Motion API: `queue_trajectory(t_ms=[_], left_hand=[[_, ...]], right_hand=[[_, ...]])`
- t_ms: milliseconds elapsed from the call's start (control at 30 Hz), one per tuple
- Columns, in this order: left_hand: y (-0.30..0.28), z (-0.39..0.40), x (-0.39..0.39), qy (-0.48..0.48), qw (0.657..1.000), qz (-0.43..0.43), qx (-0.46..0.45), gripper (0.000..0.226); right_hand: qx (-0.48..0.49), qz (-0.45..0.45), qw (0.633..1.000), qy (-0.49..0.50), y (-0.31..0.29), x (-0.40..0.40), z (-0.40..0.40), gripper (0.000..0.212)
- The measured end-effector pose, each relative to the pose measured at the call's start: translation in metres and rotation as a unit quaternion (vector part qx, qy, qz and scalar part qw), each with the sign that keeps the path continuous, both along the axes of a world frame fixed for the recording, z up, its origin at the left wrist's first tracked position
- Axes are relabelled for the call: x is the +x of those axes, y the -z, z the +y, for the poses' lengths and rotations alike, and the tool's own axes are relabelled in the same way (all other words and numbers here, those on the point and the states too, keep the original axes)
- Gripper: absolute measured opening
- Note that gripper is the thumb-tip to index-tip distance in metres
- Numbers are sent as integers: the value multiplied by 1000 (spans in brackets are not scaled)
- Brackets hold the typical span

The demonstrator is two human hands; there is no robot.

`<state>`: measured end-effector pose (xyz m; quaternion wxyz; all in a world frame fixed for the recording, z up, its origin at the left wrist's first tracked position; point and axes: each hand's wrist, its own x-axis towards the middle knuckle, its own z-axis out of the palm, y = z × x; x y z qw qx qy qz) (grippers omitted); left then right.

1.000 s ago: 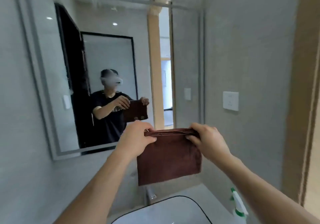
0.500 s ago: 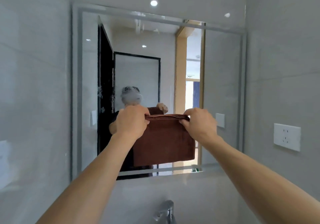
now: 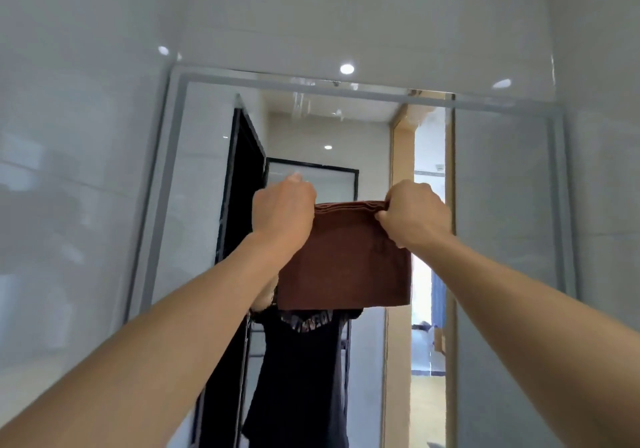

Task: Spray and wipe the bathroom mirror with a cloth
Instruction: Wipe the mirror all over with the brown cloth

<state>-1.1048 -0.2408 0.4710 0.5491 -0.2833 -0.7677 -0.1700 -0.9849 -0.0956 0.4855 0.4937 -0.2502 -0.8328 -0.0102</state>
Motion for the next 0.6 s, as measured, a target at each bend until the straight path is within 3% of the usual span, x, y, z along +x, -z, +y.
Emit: queue_trajectory(t_ms=[233, 433, 533, 600], left_hand=[[-29, 33, -10, -51, 996, 62, 35, 18], [3, 69, -41, 19, 995, 8, 95, 16], [29, 83, -41, 81, 983, 49, 157, 56], [51, 95, -37, 82, 981, 72, 162, 57]], right_hand=[[79, 37, 996, -1, -32, -25, 33, 10], [107, 36, 993, 25, -17, -45, 57, 15], [96, 69, 993, 11, -6, -48, 67, 15], [93, 83, 992, 5, -6, -51, 67, 22]])
